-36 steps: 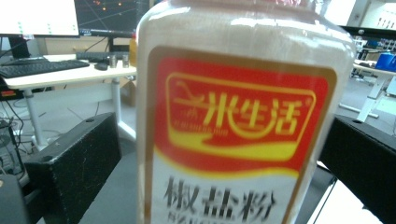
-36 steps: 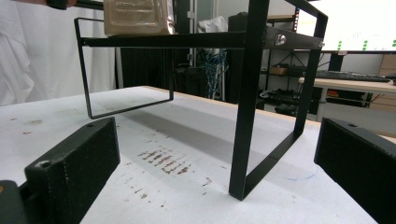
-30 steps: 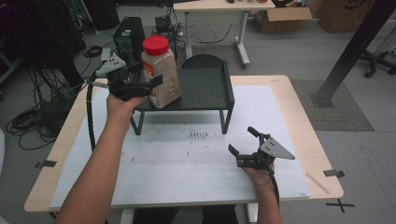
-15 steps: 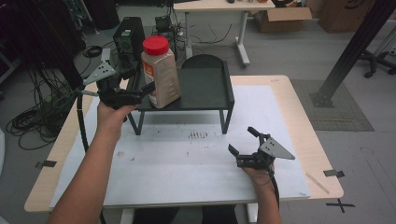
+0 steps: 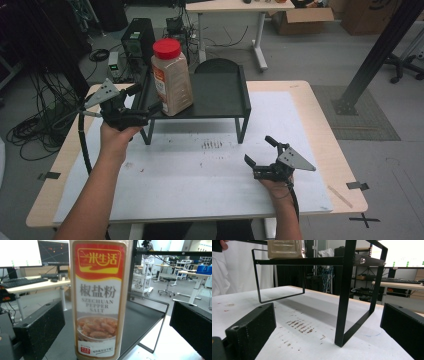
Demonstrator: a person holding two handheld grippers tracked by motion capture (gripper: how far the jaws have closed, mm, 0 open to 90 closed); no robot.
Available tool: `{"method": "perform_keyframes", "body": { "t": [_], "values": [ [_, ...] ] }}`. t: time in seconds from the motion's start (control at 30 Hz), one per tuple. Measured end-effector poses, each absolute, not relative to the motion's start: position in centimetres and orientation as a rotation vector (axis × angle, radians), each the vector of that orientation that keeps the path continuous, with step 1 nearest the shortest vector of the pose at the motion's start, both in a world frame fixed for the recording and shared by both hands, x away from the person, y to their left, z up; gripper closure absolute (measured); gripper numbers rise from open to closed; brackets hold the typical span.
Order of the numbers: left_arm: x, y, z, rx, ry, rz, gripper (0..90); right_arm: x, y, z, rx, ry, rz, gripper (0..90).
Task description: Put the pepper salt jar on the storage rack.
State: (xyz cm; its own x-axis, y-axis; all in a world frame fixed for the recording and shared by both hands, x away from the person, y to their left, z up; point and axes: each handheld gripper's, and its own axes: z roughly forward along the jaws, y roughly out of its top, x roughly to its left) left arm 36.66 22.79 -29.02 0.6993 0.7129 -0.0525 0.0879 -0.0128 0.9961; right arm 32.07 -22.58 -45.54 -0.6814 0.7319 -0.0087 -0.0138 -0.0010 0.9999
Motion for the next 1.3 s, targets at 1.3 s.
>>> {"method": "perform_keyframes", "body": {
  "t": [1.3],
  "values": [
    [32.3,23.2,-38.4,1.501,0.606,0.599,0.2,32.1,-22.6,-45.5,0.742,1.728,1.737,0.0]
  ]
}}
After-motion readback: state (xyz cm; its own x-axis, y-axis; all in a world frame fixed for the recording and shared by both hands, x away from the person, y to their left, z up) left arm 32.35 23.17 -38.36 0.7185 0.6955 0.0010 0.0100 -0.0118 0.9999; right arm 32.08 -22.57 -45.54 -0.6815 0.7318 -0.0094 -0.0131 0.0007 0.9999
